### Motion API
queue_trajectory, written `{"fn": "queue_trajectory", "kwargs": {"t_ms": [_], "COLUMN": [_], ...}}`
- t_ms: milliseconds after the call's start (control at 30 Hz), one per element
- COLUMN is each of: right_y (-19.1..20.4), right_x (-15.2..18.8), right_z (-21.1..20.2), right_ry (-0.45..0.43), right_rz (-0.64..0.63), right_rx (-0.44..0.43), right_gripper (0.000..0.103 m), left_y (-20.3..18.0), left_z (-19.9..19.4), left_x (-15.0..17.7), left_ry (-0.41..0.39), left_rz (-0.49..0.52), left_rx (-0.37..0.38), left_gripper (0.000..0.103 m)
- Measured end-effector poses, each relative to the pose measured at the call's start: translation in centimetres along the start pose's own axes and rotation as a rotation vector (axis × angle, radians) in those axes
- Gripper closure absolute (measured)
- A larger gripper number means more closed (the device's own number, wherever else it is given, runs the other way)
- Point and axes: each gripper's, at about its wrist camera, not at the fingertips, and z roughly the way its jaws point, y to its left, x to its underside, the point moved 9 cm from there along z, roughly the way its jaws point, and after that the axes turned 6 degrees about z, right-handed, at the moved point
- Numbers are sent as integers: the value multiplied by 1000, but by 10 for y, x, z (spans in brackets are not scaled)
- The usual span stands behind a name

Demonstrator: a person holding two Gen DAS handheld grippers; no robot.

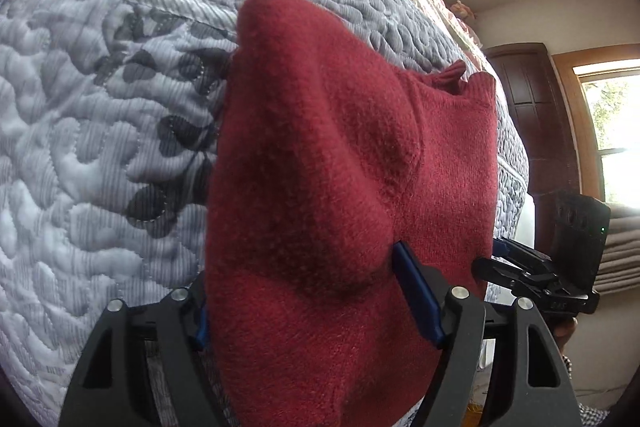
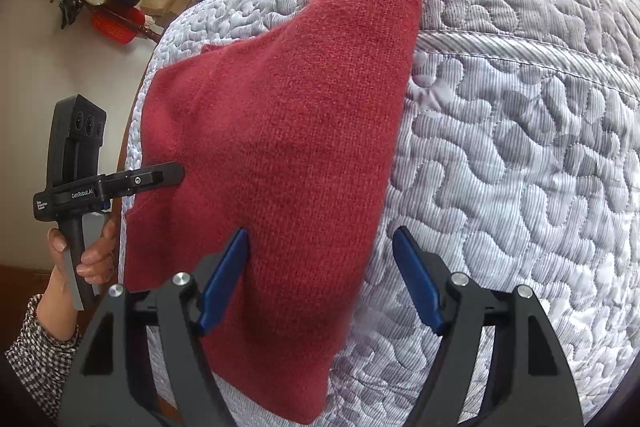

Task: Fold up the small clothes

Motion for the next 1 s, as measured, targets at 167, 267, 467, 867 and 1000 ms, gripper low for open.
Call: {"fn": "queue_trajectory", "kwargs": {"t_ms": [167,267,467,867,1000], "right_y": [3,4,10,9,5], "right_x": [-4,-5,-7,2,9], "right_z": [14,23,41,3,-28], "right_ry": [15,29,64,18,-1], "right_rz": [8,20,90,65,60], "right_rx": [-9,-29,-142,-219,-260], "right_gripper": [29,29,34,61,62], "left_y": [-5,-8,-15,-42,-70], "left_z": [5,6,20,7,-2], "left_x": [0,0,-1,-2,4], "left_ry": [5,-5,-1,-40,-61], "left_rz": [15,16,-6,45,46], "left_rx": [-13,-14,60,19,66], "left_gripper": [40,44,21,65,66]}}
